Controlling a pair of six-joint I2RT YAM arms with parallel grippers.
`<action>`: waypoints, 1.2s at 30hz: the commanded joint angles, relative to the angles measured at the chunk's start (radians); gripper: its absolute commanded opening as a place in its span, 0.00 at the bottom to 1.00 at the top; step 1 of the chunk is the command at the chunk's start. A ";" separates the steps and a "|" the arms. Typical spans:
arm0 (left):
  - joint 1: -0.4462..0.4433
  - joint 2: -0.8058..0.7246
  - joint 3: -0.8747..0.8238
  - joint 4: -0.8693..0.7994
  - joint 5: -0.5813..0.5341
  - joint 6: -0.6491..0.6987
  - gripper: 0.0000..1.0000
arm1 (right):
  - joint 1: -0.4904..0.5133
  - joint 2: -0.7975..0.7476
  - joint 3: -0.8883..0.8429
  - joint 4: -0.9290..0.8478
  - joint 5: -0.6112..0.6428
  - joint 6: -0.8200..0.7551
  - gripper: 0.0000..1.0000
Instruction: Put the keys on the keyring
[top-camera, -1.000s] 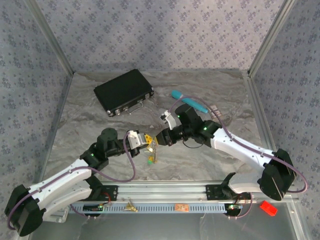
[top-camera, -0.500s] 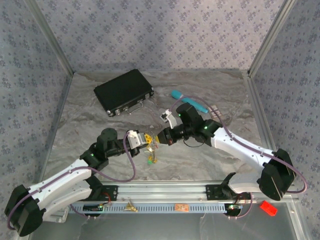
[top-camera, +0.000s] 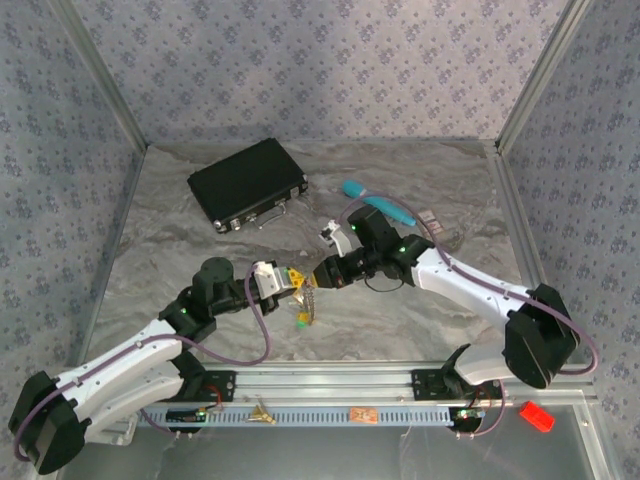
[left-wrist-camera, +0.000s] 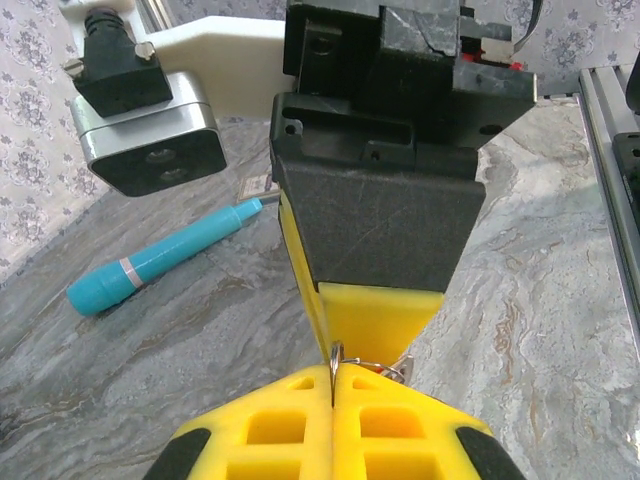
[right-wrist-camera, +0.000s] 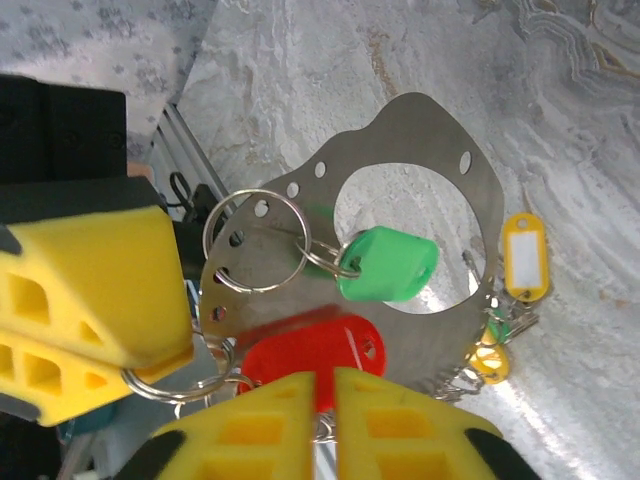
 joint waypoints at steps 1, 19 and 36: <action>-0.006 -0.015 -0.006 0.070 0.024 -0.012 0.00 | -0.007 -0.052 0.032 -0.020 0.025 -0.046 0.27; -0.006 0.002 -0.057 0.201 0.023 -0.094 0.00 | 0.081 -0.226 -0.153 0.256 0.156 -0.728 0.30; -0.007 0.005 -0.059 0.217 0.046 -0.105 0.00 | 0.073 -0.161 -0.136 0.303 0.119 -0.726 0.21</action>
